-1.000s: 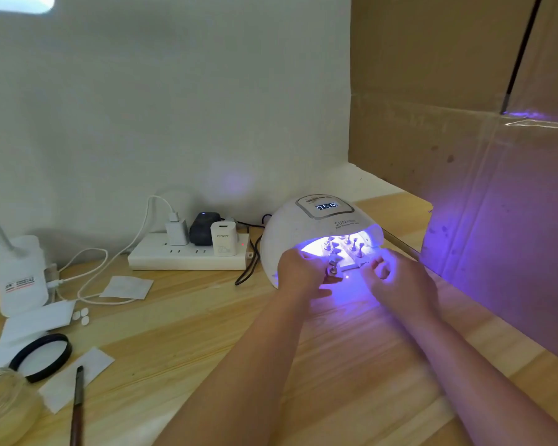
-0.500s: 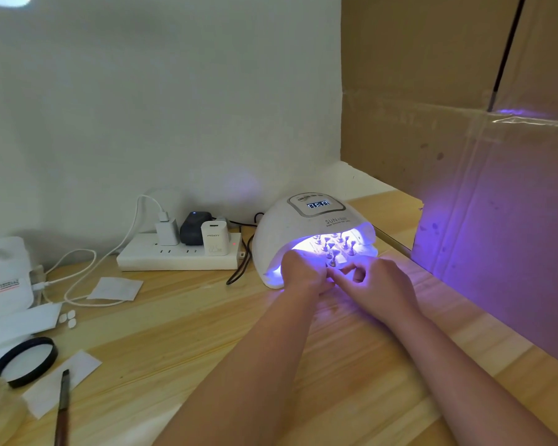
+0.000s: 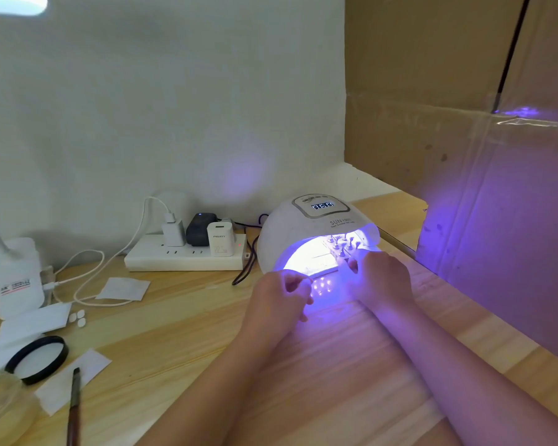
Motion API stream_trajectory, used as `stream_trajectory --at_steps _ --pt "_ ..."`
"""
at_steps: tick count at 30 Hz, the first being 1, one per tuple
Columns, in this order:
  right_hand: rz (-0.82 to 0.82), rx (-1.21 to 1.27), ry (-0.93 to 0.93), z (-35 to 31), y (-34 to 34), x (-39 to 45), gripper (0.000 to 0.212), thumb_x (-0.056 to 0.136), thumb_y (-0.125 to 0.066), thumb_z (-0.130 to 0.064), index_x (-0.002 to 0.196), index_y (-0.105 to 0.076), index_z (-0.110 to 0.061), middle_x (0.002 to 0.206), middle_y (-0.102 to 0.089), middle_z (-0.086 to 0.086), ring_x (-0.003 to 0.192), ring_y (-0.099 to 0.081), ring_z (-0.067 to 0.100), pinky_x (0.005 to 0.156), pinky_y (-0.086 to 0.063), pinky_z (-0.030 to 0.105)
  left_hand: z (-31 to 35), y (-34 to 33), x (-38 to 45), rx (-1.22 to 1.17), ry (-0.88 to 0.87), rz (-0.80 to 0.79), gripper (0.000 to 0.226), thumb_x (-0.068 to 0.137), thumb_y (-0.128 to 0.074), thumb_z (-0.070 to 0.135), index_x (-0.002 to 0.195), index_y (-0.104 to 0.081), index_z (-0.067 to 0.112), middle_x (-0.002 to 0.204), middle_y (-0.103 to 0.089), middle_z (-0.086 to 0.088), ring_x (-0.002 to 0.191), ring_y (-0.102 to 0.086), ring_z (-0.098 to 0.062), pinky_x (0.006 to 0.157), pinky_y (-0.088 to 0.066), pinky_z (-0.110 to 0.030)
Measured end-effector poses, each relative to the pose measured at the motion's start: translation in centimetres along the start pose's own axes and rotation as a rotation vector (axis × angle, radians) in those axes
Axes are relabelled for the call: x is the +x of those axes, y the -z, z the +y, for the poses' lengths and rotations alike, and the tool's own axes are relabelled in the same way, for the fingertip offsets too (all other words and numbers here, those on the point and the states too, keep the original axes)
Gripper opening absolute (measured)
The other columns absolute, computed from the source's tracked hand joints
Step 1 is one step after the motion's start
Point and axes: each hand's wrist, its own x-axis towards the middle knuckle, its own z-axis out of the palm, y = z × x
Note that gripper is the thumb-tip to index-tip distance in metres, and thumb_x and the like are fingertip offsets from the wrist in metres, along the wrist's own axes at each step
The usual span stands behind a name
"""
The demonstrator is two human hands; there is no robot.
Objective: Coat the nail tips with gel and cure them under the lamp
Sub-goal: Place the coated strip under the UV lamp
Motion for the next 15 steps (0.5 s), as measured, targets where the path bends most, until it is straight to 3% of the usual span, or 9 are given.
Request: stream_trajectory --at_steps 4,7,11,13,15 --pt "0.007 -0.042 0.024 -0.1 0.1 0.1 0.028 0.093 -0.046 -0.036 0.079 -0.057 -0.015 0.082 -0.064 0.007 0.072 -0.052 0.029 0.057 -0.029 0.029 -0.6 1.3 -0.6 -0.076 -0.022 0.067 0.019 0.089 -0.051 0.016 0.077 -0.066 0.02 0.055 -0.058 0.009 0.035 -0.043 -0.003 0.038 -0.034 -0.012" --pt "0.05 -0.078 0.062 -0.6 0.8 -0.6 0.03 0.089 -0.05 -0.04 0.073 -0.06 -0.017 0.066 -0.06 0.006 0.07 -0.059 0.029 0.055 -0.026 0.027 -1.6 1.8 -0.7 -0.166 0.042 0.206 0.026 0.086 -0.054 0.015 0.064 -0.066 0.023 0.044 -0.052 0.011 0.034 -0.039 -0.003 0.041 -0.034 -0.015" --pt "0.361 0.146 0.435 -1.8 3.3 -1.2 0.035 0.075 -0.048 -0.032 0.046 -0.048 -0.013 0.036 -0.04 -0.002 0.035 -0.045 0.021 0.041 -0.03 0.017 -2.2 1.7 -0.6 -0.289 0.093 0.32 0.035 0.085 -0.053 0.015 0.054 -0.067 0.024 0.041 -0.047 0.011 0.038 -0.038 -0.004 0.046 -0.031 -0.023" --pt "0.456 0.215 0.487 -2.7 4.8 -0.2 0.028 0.075 -0.046 -0.027 0.052 -0.054 -0.012 0.041 -0.038 -0.007 0.038 -0.04 0.018 0.045 -0.027 0.015 -2.1 1.7 -0.6 -0.318 0.088 0.315 0.035 0.085 -0.053 0.017 0.054 -0.068 0.026 0.042 -0.046 0.011 0.038 -0.037 -0.004 0.045 -0.03 -0.022" --pt "0.355 0.245 0.328 -4.0 6.0 1.8 0.022 0.081 -0.046 -0.023 0.081 -0.066 -0.016 0.056 -0.045 -0.008 0.055 -0.048 0.02 0.054 -0.029 0.021 -2.2 1.9 -0.6 -0.368 0.089 0.318 0.035 0.086 -0.053 0.017 0.055 -0.068 0.023 0.042 -0.045 0.011 0.037 -0.036 -0.004 0.039 -0.029 -0.018"
